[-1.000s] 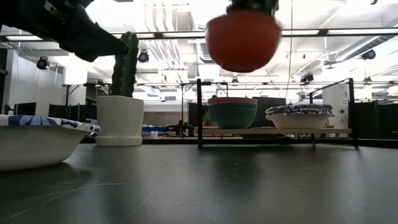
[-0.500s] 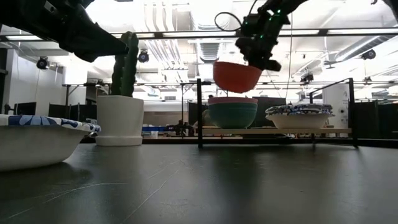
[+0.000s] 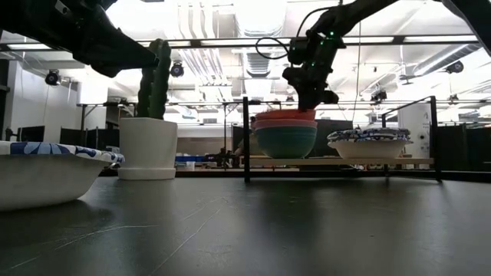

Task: Place and stack bowls onto a shelf
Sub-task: Stack the orange bowl on top of the pink bowl on the shelf

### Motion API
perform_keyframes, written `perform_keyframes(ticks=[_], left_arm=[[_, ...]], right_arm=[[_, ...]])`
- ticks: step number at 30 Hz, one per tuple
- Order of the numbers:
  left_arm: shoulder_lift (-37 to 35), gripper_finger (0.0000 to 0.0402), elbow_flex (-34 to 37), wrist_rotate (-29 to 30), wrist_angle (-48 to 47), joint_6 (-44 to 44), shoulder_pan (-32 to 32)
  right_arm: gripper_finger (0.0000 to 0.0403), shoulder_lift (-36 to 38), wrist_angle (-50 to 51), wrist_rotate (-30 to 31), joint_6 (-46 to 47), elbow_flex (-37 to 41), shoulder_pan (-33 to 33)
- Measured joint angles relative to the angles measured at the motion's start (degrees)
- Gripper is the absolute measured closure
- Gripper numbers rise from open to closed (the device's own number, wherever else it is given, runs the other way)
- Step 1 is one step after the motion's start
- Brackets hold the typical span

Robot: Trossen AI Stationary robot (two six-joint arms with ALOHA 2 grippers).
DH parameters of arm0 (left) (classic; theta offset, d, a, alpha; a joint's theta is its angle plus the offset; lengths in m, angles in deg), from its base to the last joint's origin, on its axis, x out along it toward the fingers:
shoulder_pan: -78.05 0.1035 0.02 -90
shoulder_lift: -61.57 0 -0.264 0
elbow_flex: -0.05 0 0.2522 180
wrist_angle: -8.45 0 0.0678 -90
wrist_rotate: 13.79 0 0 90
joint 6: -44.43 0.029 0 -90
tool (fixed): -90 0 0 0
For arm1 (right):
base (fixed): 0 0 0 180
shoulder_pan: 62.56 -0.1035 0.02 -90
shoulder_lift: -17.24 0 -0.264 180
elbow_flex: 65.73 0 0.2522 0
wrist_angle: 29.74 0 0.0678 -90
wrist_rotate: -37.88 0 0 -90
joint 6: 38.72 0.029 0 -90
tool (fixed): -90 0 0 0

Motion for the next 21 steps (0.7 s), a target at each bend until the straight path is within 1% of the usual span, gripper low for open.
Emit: perform_keyframes(ticks=[8,10,12,13,15,21], left_arm=[[0.00,0.0325,0.00,0.00,-0.02,-0.04,0.00],[0.00,0.0325,0.00,0.00,-0.02,-0.33,-0.01],[0.00,0.0325,0.00,0.00,-0.02,-0.87,-0.01],[0.00,0.0325,0.00,0.00,-0.03,-1.17,-0.02],[-0.01,0.0325,0.00,0.00,-0.03,-1.73,0.00],[-0.02,0.0325,0.00,-0.02,-0.04,-3.06,-0.01]], right_arm=[[0.0292,0.35,-0.80,0.10,0.52,-0.49,0.34],[0.0283,1.10,-1.06,1.08,0.54,-1.49,0.42],[0.0279,2.08,-2.23,3.72,0.38,-2.10,0.46],[0.0279,2.50,-3.70,4.80,0.11,-2.12,0.36],[0.0287,2.78,-6.68,4.95,-0.07,-2.08,0.31],[0.0338,2.49,-9.38,4.12,-0.96,-0.26,-0.20]])
